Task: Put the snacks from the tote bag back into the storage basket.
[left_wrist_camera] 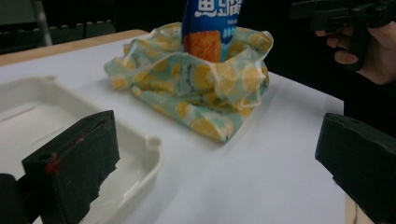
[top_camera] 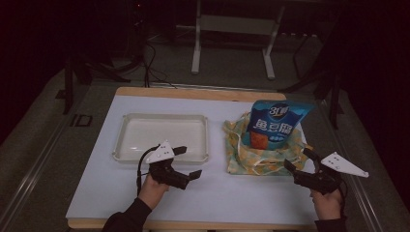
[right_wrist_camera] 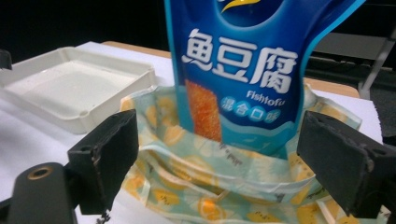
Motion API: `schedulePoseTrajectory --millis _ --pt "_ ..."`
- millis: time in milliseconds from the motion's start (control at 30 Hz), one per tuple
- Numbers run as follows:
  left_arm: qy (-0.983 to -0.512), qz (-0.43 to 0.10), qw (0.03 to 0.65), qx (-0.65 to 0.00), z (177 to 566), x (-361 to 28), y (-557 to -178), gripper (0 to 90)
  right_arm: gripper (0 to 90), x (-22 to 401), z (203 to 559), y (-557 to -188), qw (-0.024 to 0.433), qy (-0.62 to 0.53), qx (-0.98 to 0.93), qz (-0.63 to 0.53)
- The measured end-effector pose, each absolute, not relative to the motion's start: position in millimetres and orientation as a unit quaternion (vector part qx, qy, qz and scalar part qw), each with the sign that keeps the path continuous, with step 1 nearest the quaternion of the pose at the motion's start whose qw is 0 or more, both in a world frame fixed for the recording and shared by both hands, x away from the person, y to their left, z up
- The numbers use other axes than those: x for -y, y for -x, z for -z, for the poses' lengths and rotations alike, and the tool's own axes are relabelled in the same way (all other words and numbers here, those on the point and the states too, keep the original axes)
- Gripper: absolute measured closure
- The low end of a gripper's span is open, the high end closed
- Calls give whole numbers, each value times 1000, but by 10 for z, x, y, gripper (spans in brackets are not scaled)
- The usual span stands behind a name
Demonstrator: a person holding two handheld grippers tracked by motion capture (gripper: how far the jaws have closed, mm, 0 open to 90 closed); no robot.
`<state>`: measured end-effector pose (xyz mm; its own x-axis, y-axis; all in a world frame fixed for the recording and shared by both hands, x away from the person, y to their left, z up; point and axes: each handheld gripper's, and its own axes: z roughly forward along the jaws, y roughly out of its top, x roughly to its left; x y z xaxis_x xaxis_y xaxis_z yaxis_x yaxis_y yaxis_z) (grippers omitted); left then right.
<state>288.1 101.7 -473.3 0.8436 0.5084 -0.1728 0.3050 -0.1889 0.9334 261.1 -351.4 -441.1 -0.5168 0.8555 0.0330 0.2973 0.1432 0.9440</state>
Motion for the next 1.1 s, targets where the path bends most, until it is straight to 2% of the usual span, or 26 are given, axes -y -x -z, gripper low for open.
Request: schedulePoseTrajectory --millis 367,467,867,1100 --pt "-781 -74 576 -232 4548 -530 -3233 2 125 3608 4296 -2816 289 -408 -704 -505" --pt "-768 -59 593 -233 4505 -423 -3356 2 126 3613 4281 -2864 297 -412 -707 -492" --pt "-784 -67 582 -205 4374 90 -3782 2 140 3662 4232 -3110 283 -409 -711 -497" --pt "-787 -69 575 -213 4380 270 -4014 2 164 3685 4237 -3337 261 -412 -718 -497"
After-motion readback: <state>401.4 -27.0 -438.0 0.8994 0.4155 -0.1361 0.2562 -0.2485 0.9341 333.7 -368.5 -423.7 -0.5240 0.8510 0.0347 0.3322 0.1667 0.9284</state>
